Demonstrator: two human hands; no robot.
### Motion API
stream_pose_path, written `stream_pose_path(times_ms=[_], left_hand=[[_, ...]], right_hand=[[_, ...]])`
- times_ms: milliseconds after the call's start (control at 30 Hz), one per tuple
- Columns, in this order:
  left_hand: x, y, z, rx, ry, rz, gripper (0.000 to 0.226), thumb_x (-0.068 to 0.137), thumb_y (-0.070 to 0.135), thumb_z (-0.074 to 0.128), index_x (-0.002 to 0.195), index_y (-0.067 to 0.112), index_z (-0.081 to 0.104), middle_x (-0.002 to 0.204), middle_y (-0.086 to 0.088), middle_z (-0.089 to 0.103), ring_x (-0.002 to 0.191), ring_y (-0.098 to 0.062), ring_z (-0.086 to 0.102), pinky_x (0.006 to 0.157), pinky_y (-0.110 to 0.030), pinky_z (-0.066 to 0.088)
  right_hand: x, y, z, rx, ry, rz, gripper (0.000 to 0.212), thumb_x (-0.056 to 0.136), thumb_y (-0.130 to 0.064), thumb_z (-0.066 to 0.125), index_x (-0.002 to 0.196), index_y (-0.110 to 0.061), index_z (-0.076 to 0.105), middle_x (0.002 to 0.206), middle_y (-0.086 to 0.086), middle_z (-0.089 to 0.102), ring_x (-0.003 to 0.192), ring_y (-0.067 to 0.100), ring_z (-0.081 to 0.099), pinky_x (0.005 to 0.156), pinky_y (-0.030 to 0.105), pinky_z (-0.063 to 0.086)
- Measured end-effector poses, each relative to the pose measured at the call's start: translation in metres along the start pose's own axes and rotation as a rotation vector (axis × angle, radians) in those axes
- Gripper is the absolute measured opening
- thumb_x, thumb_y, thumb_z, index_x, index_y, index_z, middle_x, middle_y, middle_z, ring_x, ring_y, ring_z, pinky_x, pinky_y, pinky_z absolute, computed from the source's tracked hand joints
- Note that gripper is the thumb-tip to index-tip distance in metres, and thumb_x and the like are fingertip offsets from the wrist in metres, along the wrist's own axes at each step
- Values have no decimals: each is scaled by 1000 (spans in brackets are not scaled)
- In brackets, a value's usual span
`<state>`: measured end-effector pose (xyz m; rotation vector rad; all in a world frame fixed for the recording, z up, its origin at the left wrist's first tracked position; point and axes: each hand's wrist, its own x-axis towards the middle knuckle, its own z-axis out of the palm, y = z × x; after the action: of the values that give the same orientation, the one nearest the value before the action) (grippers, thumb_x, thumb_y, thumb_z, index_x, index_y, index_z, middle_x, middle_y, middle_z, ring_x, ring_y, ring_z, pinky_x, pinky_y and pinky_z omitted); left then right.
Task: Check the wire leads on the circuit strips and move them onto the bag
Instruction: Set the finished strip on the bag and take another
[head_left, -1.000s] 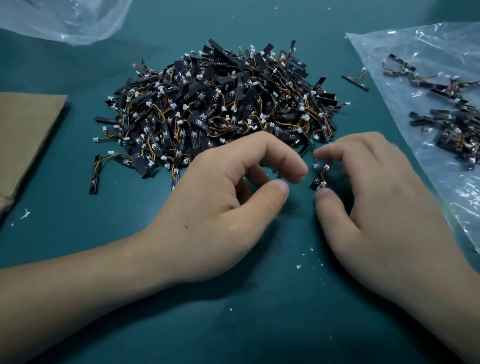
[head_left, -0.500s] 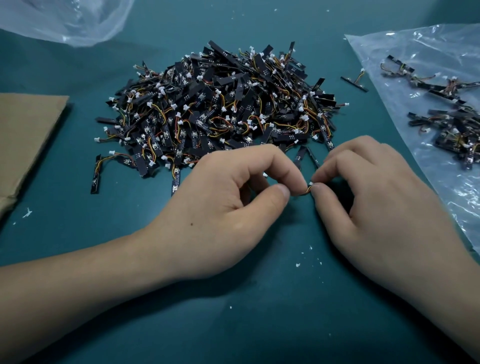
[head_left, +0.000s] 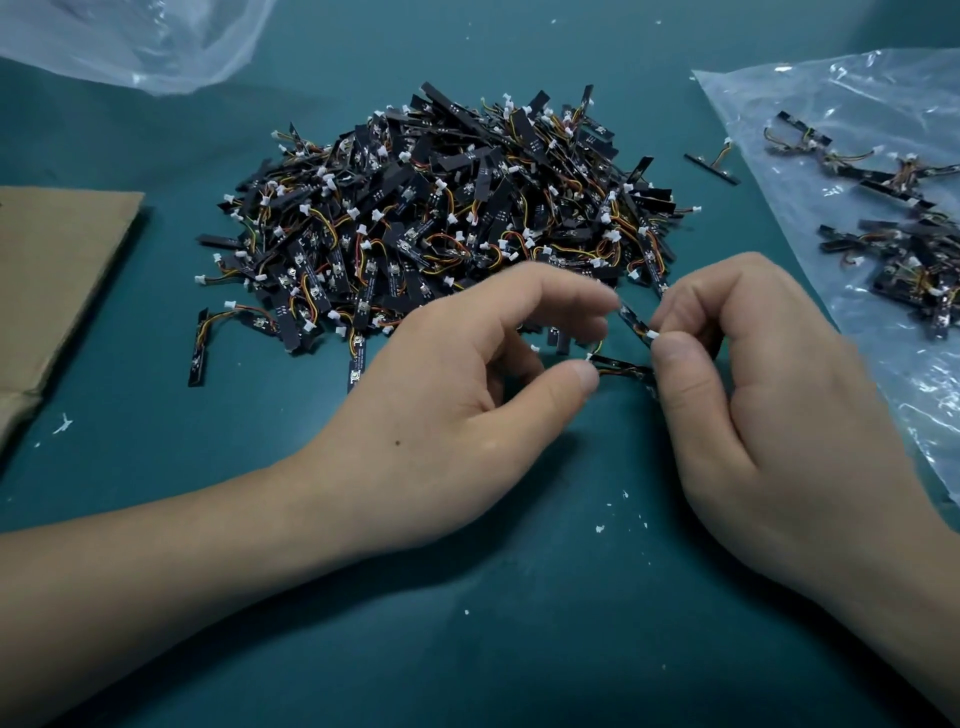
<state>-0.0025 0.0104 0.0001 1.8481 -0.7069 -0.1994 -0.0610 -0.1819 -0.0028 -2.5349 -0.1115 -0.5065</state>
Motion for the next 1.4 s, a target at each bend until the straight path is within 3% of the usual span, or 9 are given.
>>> stream_pose_path(times_ms=[100, 233, 400, 600, 700, 900, 1067, 1167, 1400], left_hand=[[0, 1, 1, 14, -2, 21, 13, 92, 24, 68, 105, 26, 71, 77, 13, 69, 55, -5, 57, 54, -13, 42], [2, 0, 0, -74, -14, 30, 15, 92, 22, 70, 106, 20, 69, 89, 15, 72, 67, -14, 66, 60, -23, 52], [0, 0, 3, -44, -57, 84, 18, 91, 6, 74, 105, 13, 65, 86, 21, 67, 71, 8, 63, 63, -1, 40], [0, -5, 2, -92, 3, 31, 31, 89, 12, 73, 114, 21, 57, 93, 7, 73, 77, -15, 70, 68, -28, 55], [1, -3, 1, -55, 9, 22, 31, 90, 19, 71, 118, 26, 62, 92, 7, 69, 72, -22, 68, 66, -35, 56], [0, -1, 1, 5, 36, 5, 3, 89, 24, 72, 92, 25, 71, 67, 17, 64, 54, -6, 56, 53, -15, 42], [1, 0, 1, -27, 70, 4, 2, 90, 23, 68, 91, 25, 68, 70, 12, 66, 57, -21, 63, 49, -29, 49], [0, 1, 1, -86, 39, -16, 8, 91, 24, 66, 98, 23, 68, 81, 5, 72, 63, -26, 66, 56, -39, 54], [-1, -1, -2, -38, -30, -17, 12, 94, 15, 66, 97, 17, 77, 74, 9, 75, 62, -8, 68, 61, -18, 53]], right_hand=[[0, -1, -1, 64, -22, -111, 2, 98, -26, 48, 97, -24, 48, 110, -7, 59, 94, 7, 53, 79, 29, 42], [0, 1, -2, 151, -28, -230, 2, 97, -18, 50, 95, -19, 50, 113, -3, 62, 104, 6, 56, 90, 20, 42], [1, 1, -3, 194, -2, -311, 4, 91, -8, 66, 88, -6, 65, 103, 5, 67, 98, 15, 63, 88, 22, 45], [1, 0, -4, 192, 11, -316, 16, 84, 8, 73, 79, -5, 67, 100, 4, 70, 94, 4, 63, 86, 14, 42], [1, 1, -4, 254, 24, -335, 15, 84, 7, 68, 78, -6, 66, 99, 4, 69, 92, -4, 61, 84, 10, 41], [-2, 5, 1, 427, 51, -250, 18, 89, 3, 66, 94, -14, 61, 106, 5, 66, 93, 25, 68, 79, 35, 52], [1, 7, 1, 248, -5, -107, 10, 98, -31, 62, 94, -24, 68, 82, -18, 61, 79, 5, 61, 72, 11, 41], [2, 2, 0, 245, -26, -94, 11, 100, -32, 64, 89, -29, 67, 80, -16, 62, 73, 0, 58, 68, 7, 38], [4, -4, -3, 320, -129, -83, 17, 98, -34, 57, 83, -33, 64, 77, -15, 66, 66, 11, 61, 60, 20, 44]])
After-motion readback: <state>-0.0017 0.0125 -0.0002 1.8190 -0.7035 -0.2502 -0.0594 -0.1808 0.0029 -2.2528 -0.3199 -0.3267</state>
